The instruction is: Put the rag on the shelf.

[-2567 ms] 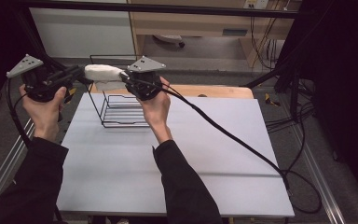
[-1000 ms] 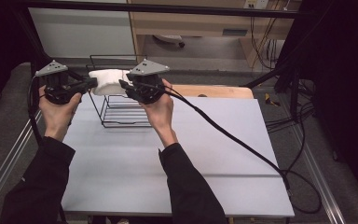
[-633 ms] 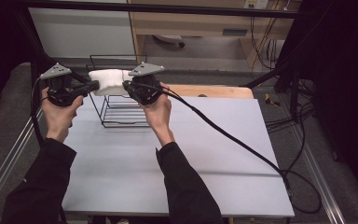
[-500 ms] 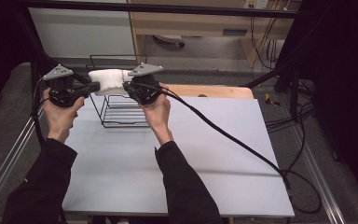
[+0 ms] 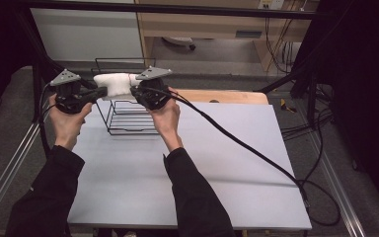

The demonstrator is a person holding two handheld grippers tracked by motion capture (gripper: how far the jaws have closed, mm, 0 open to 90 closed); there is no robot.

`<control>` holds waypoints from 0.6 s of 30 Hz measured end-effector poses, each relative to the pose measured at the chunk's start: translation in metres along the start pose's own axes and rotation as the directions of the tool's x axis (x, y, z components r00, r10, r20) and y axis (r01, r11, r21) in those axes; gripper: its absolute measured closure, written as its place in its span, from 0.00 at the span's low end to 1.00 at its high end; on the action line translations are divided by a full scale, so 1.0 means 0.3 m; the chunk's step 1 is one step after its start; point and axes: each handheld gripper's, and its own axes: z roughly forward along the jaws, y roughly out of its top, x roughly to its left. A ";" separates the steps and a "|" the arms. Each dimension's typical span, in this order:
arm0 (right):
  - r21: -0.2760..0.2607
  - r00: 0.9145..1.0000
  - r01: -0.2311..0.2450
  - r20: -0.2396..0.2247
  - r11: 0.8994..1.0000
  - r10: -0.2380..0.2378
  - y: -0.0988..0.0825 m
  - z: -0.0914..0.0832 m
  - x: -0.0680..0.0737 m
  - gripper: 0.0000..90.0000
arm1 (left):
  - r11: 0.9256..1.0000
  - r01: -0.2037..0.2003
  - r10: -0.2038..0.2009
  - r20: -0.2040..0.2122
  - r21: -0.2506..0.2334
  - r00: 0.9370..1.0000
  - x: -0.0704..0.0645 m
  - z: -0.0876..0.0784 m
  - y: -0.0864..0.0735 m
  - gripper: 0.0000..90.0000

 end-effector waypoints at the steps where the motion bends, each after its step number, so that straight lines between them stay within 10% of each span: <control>1: -0.005 1.000 0.004 -0.003 1.000 -0.004 0.002 -0.007 0.003 0.92 | 1.000 0.001 -0.001 0.001 -0.005 1.000 -0.001 -0.005 -0.001 1.00; 18: -0.023 1.000 -0.012 -0.028 1.000 0.011 -0.019 -0.151 0.006 0.54 | 0.998 -0.065 0.065 0.002 0.008 0.998 -0.039 -0.096 -0.064 0.71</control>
